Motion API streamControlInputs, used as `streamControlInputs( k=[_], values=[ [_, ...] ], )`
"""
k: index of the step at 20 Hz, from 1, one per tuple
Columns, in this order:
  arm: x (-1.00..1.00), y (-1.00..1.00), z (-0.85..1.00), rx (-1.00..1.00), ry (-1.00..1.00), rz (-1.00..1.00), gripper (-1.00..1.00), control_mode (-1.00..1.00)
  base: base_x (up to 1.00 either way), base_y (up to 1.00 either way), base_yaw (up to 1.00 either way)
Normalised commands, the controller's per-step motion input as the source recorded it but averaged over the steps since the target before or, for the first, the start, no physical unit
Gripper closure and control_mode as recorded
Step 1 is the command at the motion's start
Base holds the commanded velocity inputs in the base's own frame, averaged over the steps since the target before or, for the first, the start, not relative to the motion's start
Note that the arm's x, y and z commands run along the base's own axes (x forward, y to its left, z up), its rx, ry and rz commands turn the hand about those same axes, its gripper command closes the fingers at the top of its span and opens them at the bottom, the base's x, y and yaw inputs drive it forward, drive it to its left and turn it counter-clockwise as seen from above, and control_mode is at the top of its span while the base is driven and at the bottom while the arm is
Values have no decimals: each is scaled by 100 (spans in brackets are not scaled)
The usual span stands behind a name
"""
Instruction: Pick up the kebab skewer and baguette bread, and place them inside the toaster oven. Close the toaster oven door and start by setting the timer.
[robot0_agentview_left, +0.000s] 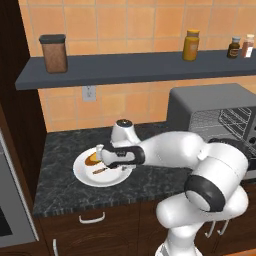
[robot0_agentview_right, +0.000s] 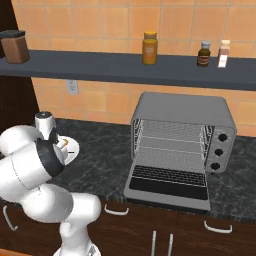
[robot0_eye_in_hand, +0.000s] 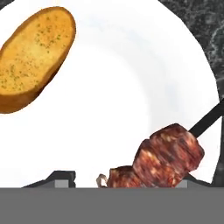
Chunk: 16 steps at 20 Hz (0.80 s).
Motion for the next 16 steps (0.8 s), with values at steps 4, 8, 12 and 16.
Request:
streamControlInputs(
  k=[4,8,12,16],
  values=[
    [-49,-87,63,7,-5,0,100,-100,0,0,0],
    [-37,-81,75,1,0,-2,100,-100,0,0,0],
    [-35,-59,73,-2,1,-6,100,-100,0,0,0],
    [-42,-70,59,-6,3,-17,100,-100,0,0,0]
  ],
)
